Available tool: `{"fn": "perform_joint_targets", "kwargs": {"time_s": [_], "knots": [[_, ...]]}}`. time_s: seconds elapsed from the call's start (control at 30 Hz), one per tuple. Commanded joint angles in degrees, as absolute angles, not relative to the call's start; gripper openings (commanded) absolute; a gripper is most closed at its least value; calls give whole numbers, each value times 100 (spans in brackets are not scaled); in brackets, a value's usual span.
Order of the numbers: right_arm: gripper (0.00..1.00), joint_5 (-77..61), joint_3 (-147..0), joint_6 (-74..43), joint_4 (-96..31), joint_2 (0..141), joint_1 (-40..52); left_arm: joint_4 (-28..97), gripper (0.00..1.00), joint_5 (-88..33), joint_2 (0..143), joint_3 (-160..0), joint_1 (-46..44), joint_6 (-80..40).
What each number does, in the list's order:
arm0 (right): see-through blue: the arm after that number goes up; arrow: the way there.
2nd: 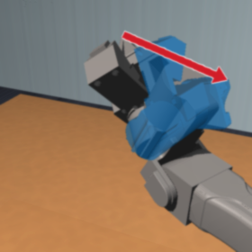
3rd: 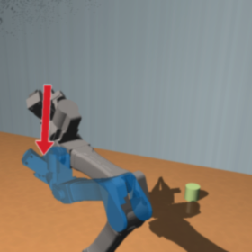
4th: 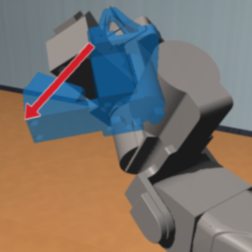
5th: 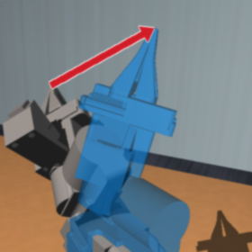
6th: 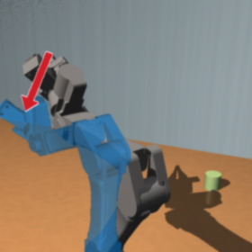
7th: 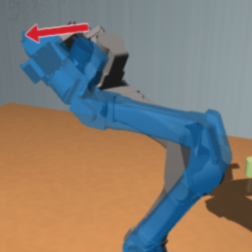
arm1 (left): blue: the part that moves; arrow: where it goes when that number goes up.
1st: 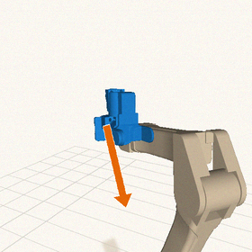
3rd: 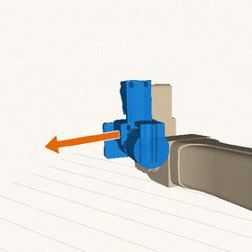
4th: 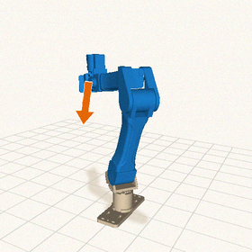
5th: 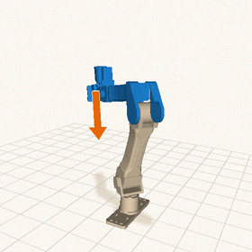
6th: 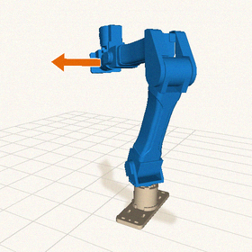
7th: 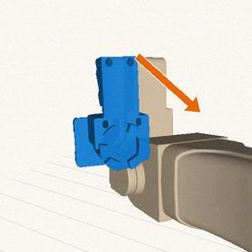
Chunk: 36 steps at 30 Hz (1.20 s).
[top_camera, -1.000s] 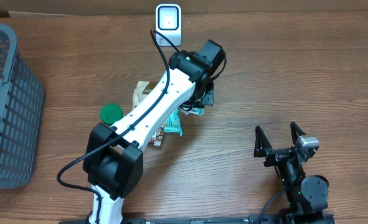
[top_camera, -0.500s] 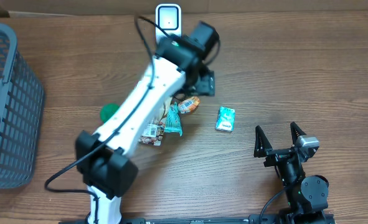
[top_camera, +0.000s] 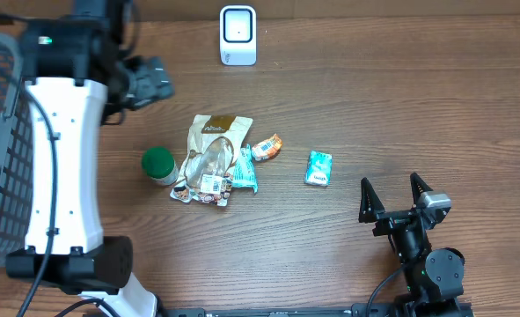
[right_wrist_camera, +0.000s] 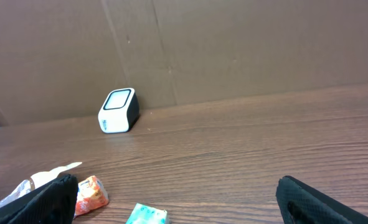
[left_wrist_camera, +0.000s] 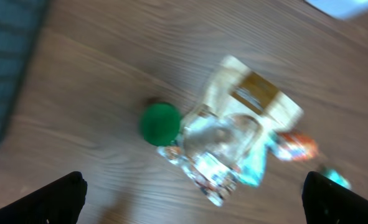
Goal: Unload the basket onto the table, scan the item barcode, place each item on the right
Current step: 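Move the right gripper to the teal box and grasp it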
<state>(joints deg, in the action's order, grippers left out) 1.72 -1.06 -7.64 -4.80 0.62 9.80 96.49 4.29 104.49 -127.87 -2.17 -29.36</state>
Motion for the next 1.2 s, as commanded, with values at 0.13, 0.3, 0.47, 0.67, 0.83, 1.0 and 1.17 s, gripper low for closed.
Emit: {"fn": "perform_joint_targets", "kwargs": {"time_s": [0.13,0.3,0.47,0.67,0.83,1.0,1.17], "knots": [[100,180,-45,-740,-467,16,989,9679,100,1594,10425,-12796,735,-2401],[100,180,-45,-740,-467,16,989,9679,100,1605,10425,-12796,1015,-2397],[100,180,-45,-742,-467,16,989,9679,100,1603,10425,-12796,1015,-2397],[100,178,-45,-740,-467,16,989,9679,100,1605,10425,-12796,1013,-2397],[100,180,-45,-733,-467,16,989,9679,100,1605,10425,-12796,1013,-2397],[100,222,-47,-718,-464,16,989,9679,100,1605,10425,-12796,1013,-2397],[100,235,-47,-718,-366,16,989,9679,100,1605,10425,-12796,1013,-2397]]}}
